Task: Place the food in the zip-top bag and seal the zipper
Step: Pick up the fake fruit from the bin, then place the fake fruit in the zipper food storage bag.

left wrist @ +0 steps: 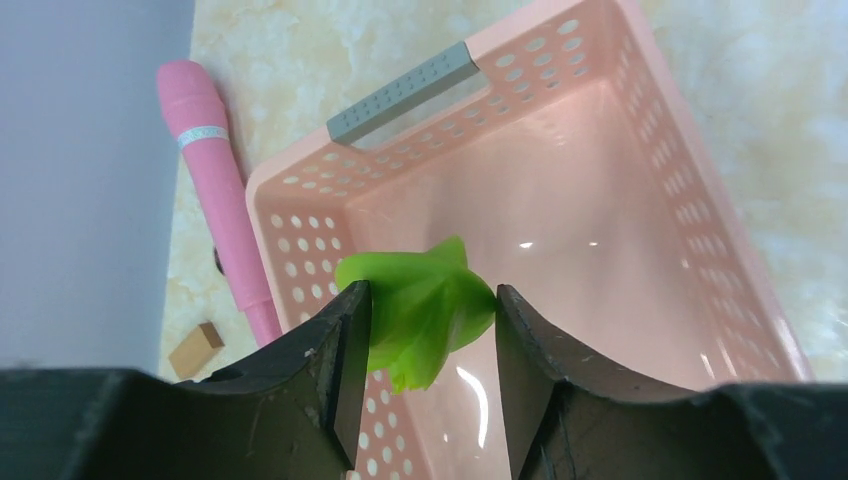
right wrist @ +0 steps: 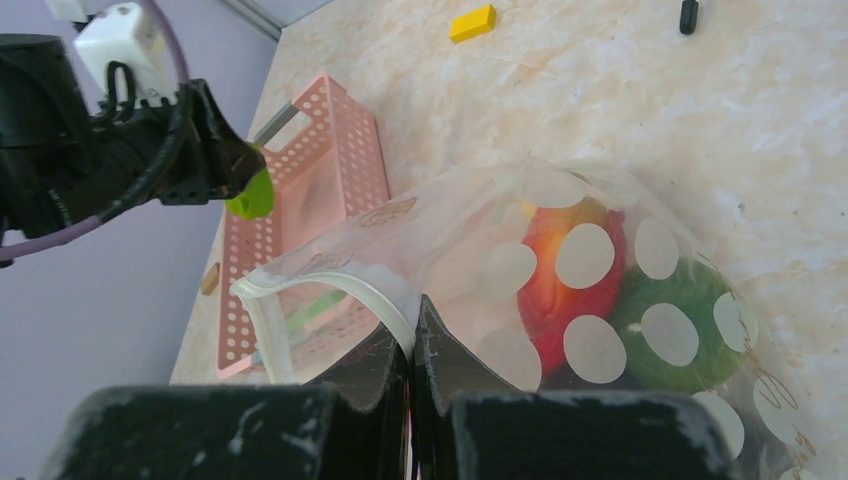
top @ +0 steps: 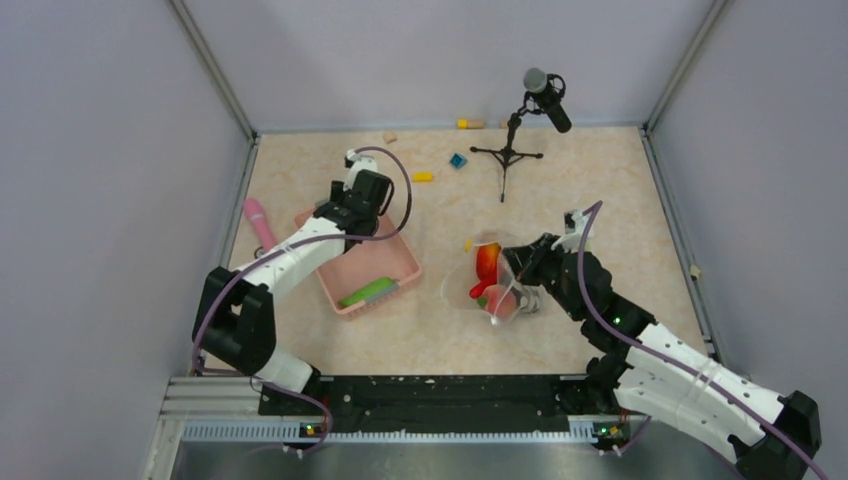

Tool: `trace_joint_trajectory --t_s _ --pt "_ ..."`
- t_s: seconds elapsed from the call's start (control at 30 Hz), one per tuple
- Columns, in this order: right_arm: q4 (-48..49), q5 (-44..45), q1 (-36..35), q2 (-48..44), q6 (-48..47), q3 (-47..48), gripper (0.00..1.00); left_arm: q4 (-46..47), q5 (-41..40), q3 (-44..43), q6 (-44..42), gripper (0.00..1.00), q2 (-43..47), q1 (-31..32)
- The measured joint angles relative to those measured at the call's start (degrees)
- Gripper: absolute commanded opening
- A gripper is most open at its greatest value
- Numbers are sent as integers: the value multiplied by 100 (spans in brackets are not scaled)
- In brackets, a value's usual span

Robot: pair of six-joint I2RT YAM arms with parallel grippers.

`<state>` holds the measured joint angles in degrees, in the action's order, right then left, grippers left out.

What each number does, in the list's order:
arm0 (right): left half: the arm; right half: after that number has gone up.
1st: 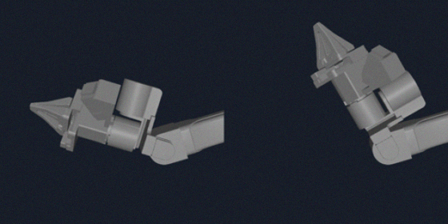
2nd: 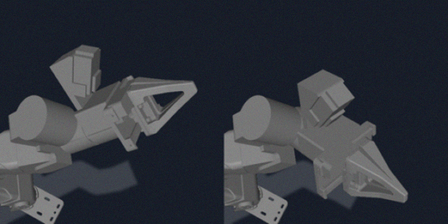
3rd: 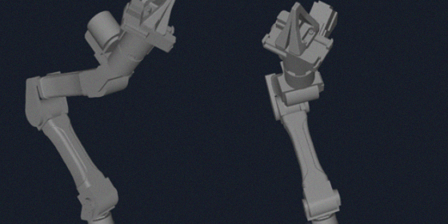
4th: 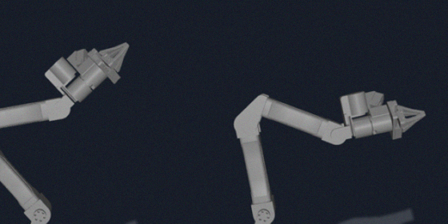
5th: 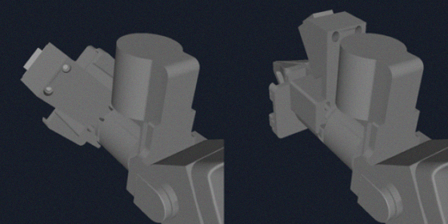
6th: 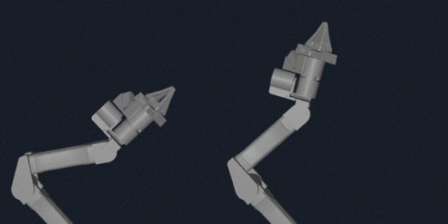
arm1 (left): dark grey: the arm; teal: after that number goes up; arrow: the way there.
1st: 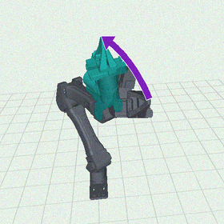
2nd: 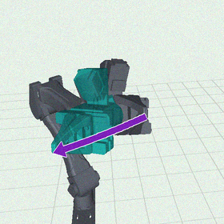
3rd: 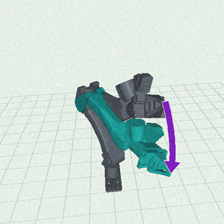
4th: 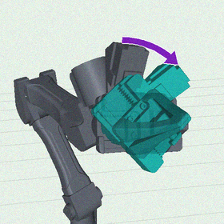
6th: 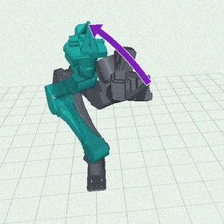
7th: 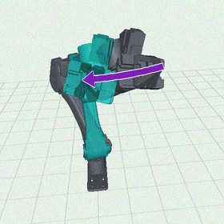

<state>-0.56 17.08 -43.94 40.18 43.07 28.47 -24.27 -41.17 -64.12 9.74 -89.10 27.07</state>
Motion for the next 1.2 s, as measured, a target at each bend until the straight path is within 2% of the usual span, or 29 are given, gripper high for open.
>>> trace_joint_trajectory --t_s 0.2,0.4,0.47,0.6,0.83,1.0,1.2 --pt "-229 90 2 44 -4 4 0 256 723 581 378 0 1191 297" --pt "-450 105 15 157 -11 33 0 1084 2509 1307 697 0 2865 640" --pt "-531 105 15 199 -11 85 0 1698 3230 1672 837 0 3440 841" --pt "-608 92 20 271 -7 201 0 2457 4312 2100 986 0 3993 1355" --pt "-640 2 22 380 2 247 0 3045 5254 2122 887 0 3685 2306" --pt "-699 -85 22 387 0 315 0 3099 5379 2037 461 0 3226 2979" --pt "-723 -216 22 382 -4 361 0 3314 5160 1952 -142 0 2671 3298"
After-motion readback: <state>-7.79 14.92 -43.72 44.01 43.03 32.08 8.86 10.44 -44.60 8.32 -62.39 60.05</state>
